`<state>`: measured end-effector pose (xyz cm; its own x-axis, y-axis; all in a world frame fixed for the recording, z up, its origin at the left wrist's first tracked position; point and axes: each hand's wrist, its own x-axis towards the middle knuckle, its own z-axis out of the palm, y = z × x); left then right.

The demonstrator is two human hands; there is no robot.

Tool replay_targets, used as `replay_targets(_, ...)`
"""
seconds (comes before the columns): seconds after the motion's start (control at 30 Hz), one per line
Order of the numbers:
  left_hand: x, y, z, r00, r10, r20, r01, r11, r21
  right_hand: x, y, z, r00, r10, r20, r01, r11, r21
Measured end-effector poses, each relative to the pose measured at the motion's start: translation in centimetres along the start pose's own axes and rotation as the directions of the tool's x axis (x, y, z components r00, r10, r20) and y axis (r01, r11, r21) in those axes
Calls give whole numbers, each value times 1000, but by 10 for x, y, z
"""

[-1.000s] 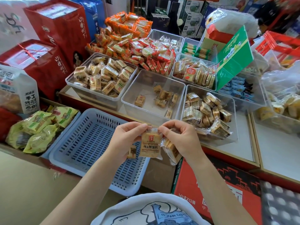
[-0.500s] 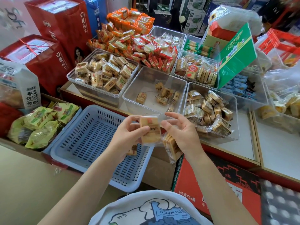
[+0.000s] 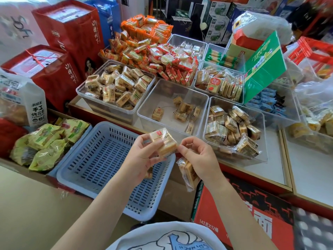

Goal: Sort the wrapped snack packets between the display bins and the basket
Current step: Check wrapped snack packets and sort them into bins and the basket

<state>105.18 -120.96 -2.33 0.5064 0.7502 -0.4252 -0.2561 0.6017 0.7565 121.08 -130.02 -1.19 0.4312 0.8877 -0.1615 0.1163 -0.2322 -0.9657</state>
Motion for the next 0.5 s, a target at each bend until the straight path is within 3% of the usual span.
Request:
replay_targets(0.1,7,-1,-1,1000,12,1,-12,1000,-8,2,-2,1,998,67,-20,-67,998,15)
replay_targets(0.2,14,-3,-5,997,72,10,-73,983,167,9,-3,-2,978,192,-80,-189,981,40)
replay_targets(0.3,12,-10,-5,992,51,114,-89,931,354,19,-4,-4,956,277,-90,-271,959,81)
replay_targets(0.5,4,-28,16,972,49,229,-167,831,530,23,-5,8,929,369,-35,-364,925,108)
